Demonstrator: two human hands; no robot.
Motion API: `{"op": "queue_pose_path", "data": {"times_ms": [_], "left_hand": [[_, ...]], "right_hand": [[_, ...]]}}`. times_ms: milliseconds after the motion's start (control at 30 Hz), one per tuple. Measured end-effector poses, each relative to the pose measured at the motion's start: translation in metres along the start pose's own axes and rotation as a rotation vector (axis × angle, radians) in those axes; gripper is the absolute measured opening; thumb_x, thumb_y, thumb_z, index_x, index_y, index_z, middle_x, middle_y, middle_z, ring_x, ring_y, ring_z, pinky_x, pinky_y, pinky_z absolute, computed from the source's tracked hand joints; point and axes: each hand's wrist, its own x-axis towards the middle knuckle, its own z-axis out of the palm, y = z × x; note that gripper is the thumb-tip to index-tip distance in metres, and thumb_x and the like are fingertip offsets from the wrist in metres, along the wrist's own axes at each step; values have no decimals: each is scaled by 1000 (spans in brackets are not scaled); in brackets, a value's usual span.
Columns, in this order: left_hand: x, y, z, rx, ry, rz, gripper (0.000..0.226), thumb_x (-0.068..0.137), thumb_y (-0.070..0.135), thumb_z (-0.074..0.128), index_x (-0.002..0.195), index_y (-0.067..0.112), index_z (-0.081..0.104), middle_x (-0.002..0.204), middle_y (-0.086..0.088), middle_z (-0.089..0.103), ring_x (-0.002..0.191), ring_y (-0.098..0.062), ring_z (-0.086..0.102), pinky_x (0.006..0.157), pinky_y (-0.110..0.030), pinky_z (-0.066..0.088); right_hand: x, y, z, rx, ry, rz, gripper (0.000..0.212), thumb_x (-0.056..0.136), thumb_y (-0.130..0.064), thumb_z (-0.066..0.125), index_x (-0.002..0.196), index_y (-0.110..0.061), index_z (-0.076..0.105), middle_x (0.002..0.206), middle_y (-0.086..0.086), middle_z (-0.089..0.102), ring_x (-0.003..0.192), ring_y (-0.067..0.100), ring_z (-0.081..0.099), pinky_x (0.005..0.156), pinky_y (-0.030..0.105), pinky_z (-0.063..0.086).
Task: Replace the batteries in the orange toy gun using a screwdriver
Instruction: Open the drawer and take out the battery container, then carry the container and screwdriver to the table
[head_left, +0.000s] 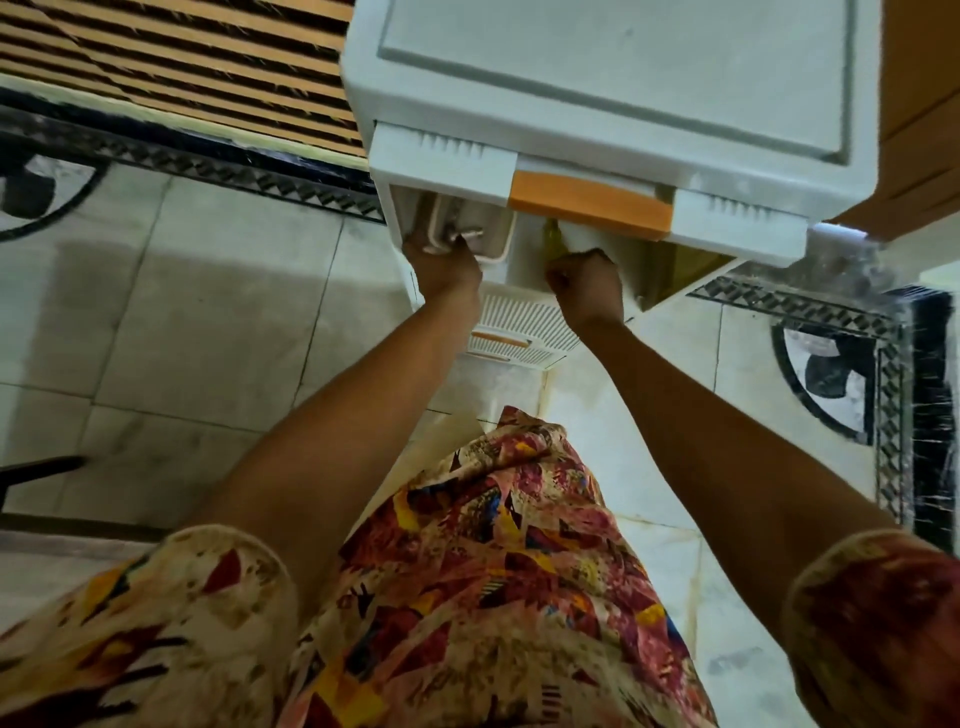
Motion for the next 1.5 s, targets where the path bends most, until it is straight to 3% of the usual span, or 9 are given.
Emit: {"op": "queue_pose_path", "data": {"times_ms": [67,133,367,433,633,833,1133,1300,1500], "left_hand": [[-21,3,-14,20,-41,-64,34,84,2,52,109,19,38,102,-15,59,66,-29,64,54,-31,55],[-35,-6,-28,75,-98,-133,32,86,0,53,112,13,39,99,-17,59,51,-15,54,37,-18,43],[-94,22,-83,157,-335,-214,36,89,-3,52,124,5,51,112,-17,61,75,-19,63,52,-21,56],[-112,35,-97,155,-370,-207,36,89,-6,50,122,9,50,108,-13,61,77,-20,63,54,-22,57],[-157,63,-134,178,-478,-153,39,89,-5,50,120,19,46,99,-3,62,78,-19,64,61,-23,56],[-175,63,-154,182,-475,-170,39,88,-4,53,120,17,47,102,-7,63,78,-21,65,58,-23,57],[-218,54,-178,80,-416,-130,38,88,-4,53,119,17,48,106,-12,62,80,-25,64,55,-23,57],[-262,33,-198,-51,-335,-90,37,90,-5,51,120,16,47,98,-9,64,78,-24,64,53,-23,56],[-324,-19,-235,-271,-197,-38,36,91,-2,49,126,8,45,102,-14,63,78,-26,65,56,-24,57]], "right_hand": [[-23,-6,-7,159,37,97,19,86,-15,58,99,-16,73,107,9,70,97,25,64,85,28,47],[-47,-9,-6,313,43,186,17,82,-11,64,96,-15,72,102,5,72,94,21,66,84,27,48],[-127,-31,-43,566,-98,340,44,78,-4,68,118,-17,55,97,4,69,77,23,67,60,29,53],[-146,-36,-53,563,-123,333,43,80,-4,67,120,-18,57,96,5,69,68,17,65,57,22,52],[-187,-50,-71,512,-132,311,41,80,-13,69,119,-23,62,90,-3,68,83,17,66,79,32,52],[-212,-60,-84,533,-102,239,37,80,-15,69,116,-24,63,90,-4,66,77,16,65,76,32,53],[-242,-57,-100,539,-148,88,37,82,-8,66,113,-28,61,81,-18,62,62,-5,61,60,11,44],[-267,-48,-111,528,-216,-28,38,80,-9,68,104,-37,59,83,-16,63,72,2,61,73,29,50],[-307,-31,-115,521,-345,-201,36,79,-5,68,107,-27,65,86,-13,64,79,4,62,77,31,53]]}}
